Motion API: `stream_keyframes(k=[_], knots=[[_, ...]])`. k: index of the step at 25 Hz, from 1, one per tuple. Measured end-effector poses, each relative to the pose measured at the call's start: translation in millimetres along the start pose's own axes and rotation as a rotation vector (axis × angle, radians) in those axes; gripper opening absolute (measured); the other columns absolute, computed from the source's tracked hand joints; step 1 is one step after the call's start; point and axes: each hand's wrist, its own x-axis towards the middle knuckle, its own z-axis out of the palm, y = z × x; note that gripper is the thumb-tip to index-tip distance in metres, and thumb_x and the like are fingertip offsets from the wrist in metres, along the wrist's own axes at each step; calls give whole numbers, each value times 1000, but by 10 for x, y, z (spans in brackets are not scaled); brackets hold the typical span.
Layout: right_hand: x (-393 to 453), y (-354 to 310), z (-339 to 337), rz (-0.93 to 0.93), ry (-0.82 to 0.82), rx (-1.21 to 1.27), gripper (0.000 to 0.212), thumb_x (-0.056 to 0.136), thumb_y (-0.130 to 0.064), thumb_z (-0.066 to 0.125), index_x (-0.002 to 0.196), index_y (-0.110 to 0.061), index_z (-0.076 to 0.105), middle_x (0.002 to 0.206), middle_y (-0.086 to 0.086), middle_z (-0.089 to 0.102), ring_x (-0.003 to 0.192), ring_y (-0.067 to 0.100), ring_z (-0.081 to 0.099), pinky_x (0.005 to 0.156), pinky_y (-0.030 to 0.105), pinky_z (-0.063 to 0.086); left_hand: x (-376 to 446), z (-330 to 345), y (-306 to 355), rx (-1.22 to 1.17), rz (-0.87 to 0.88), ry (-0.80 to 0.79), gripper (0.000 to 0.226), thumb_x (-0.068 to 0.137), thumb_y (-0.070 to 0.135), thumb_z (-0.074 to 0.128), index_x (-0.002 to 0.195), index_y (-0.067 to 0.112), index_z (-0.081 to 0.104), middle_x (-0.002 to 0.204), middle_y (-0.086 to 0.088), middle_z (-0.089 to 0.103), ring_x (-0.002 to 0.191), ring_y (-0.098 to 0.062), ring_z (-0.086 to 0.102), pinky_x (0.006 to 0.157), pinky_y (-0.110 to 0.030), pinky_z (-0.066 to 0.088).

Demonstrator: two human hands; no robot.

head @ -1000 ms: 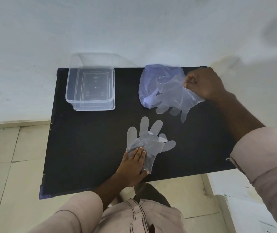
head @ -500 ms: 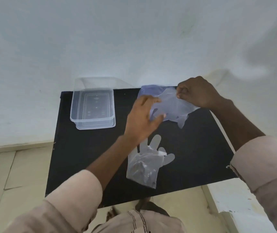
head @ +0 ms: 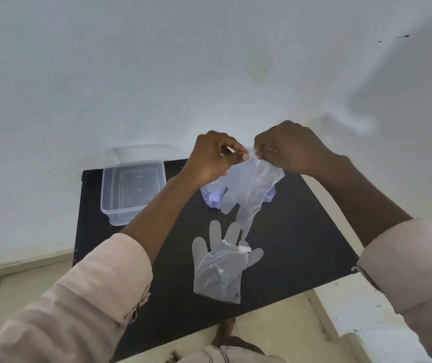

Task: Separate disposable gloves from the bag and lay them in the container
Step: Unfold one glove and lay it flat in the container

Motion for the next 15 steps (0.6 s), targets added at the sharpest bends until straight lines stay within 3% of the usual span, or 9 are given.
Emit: stream_keyframes(k=[4, 8, 11, 13, 15], knots=[[-110, -20, 14, 76, -25, 109, 9, 82, -20, 61, 75, -22, 65, 73, -3, 65, 72, 22, 57, 53, 24, 30, -31, -51, 88, -81, -71, -21, 10, 84, 14, 75, 92, 8, 78, 76, 9, 71, 61, 1, 68, 49, -17, 55], [-219, 104, 106, 198, -68, 189, 23, 77, -19, 63, 56, -24, 55, 56, -4, 54, 62, 23, 53, 51, 26, 30, -19, -132, 146, -128, -121, -8, 12, 85, 14, 74, 93, 6, 77, 76, 6, 72, 68, -8, 72, 53, -21, 58], [-244, 249, 148, 230, -58, 307, 14, 79, -15, 65, 66, -13, 69, 56, -6, 60, 60, 21, 57, 55, 27, 39, -1, -217, 134, -178, -185, -19, 15, 86, 15, 74, 94, 3, 76, 82, 1, 74, 75, -14, 74, 54, -23, 58], [-246, 315, 149, 233, -38, 427, 11, 84, -13, 67, 77, -9, 74, 55, -13, 62, 60, 8, 61, 52, 11, 41, 19, -289, 127, -214, -237, -32, 16, 86, 16, 73, 95, 2, 75, 88, -4, 75, 77, -16, 75, 54, -24, 57], [-238, 360, 171, 275, -3, 618, 9, 86, -15, 68, 84, -10, 75, 63, -13, 68, 66, 8, 64, 49, 6, 44, 52, -365, 120, -223, -284, -55, 15, 87, 14, 71, 95, 2, 75, 94, -8, 75, 80, -16, 75, 56, -27, 58]])
